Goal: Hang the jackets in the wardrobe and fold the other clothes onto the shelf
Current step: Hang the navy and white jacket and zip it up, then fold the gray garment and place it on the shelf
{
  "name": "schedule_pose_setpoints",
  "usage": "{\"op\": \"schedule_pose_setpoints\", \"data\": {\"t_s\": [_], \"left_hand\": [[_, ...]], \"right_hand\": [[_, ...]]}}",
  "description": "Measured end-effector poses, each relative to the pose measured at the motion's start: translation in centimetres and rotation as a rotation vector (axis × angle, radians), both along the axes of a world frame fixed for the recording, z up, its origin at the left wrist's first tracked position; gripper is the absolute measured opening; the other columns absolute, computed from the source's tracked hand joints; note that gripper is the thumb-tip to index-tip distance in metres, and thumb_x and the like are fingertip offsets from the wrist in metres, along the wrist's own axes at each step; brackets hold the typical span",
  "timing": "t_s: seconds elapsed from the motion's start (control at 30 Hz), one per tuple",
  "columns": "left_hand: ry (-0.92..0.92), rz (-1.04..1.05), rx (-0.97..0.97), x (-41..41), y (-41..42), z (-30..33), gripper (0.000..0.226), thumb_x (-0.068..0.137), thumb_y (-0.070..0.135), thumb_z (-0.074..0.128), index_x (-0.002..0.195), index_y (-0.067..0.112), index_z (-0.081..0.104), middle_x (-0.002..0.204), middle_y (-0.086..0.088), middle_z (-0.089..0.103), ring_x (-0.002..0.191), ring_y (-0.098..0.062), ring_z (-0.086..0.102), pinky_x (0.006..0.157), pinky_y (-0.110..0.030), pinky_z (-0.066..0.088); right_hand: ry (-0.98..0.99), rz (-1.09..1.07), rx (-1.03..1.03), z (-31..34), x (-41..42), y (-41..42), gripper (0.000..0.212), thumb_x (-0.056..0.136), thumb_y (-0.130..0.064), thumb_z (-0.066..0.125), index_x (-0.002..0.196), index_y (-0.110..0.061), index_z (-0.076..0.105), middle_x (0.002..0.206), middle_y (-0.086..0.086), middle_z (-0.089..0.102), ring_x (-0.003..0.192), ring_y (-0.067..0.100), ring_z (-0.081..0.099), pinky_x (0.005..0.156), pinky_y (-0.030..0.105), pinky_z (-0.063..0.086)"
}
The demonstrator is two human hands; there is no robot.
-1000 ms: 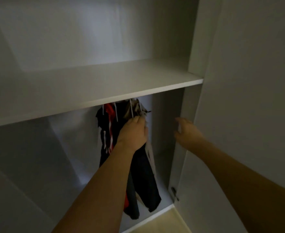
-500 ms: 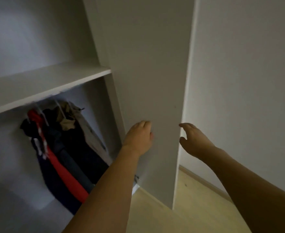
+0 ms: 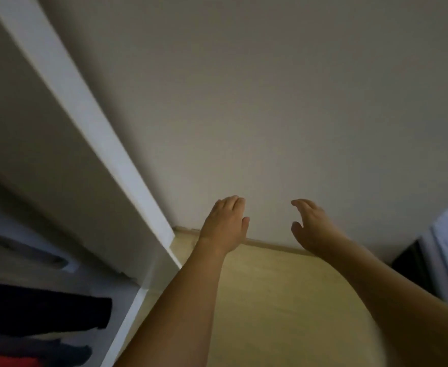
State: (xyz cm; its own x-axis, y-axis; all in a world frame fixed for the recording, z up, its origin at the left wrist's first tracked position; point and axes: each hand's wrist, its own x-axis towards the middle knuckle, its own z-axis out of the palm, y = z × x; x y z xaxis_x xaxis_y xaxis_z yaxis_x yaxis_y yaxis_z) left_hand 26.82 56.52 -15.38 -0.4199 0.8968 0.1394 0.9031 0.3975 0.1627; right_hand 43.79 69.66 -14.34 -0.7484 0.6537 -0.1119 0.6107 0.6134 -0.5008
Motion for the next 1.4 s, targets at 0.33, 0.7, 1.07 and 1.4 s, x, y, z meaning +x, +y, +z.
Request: {"op": "schedule_pose_setpoints", "data": {"t_s": [0.33, 0.7, 1.07, 1.4], "left_hand": [[-0.068, -0.209, -0.054, 19.1, 16.6, -2.9, 0.052, 0.1, 0.032, 0.039, 0.146, 0.008, 0.033, 0.152, -0.009, 0.035, 0.14, -0.025, 0.029, 0.118, -0.036, 0.019], [-0.081, -0.317, -0.097, 46.7, 27.9, -4.9, 0.053, 0.099, 0.034, 0.044, 0.145, 0.008, 0.037, 0.149, -0.01, 0.04, 0.136, -0.025, 0.036, 0.116, -0.036, 0.022], [-0.158, -0.363, -0.242, 64.7, 37.7, -13.4, 0.049, 0.096, 0.032, 0.048, 0.14, 0.01, 0.042, 0.146, -0.008, 0.042, 0.134, -0.025, 0.039, 0.115, -0.039, 0.023], [-0.319, -0.177, -0.347, 80.4, 46.2, -22.7, 0.051, 0.098, 0.028, 0.047, 0.144, 0.009, 0.039, 0.148, -0.008, 0.04, 0.134, -0.026, 0.04, 0.112, -0.037, 0.03]], "right_hand": [[-0.062, -0.276, -0.031, -2.1, 23.4, 11.7, 0.058, 0.092, -0.015, 0.048, 0.148, -0.015, 0.03, 0.153, 0.005, 0.032, 0.138, 0.024, 0.033, 0.111, 0.035, 0.029], [-0.111, -0.431, -0.152, -4.3, 53.5, 22.0, 0.058, 0.096, -0.017, 0.045, 0.15, -0.011, 0.025, 0.156, 0.006, 0.025, 0.14, 0.023, 0.029, 0.112, 0.034, 0.026], [-0.23, -0.548, -0.199, -10.7, 74.7, 31.3, 0.059, 0.093, -0.015, 0.048, 0.148, -0.01, 0.028, 0.155, 0.007, 0.026, 0.139, 0.024, 0.031, 0.109, 0.033, 0.029], [-0.348, -0.435, -0.28, -19.4, 91.6, 43.8, 0.058, 0.093, -0.017, 0.049, 0.147, -0.008, 0.031, 0.153, 0.01, 0.031, 0.139, 0.026, 0.032, 0.113, 0.033, 0.025]]}}
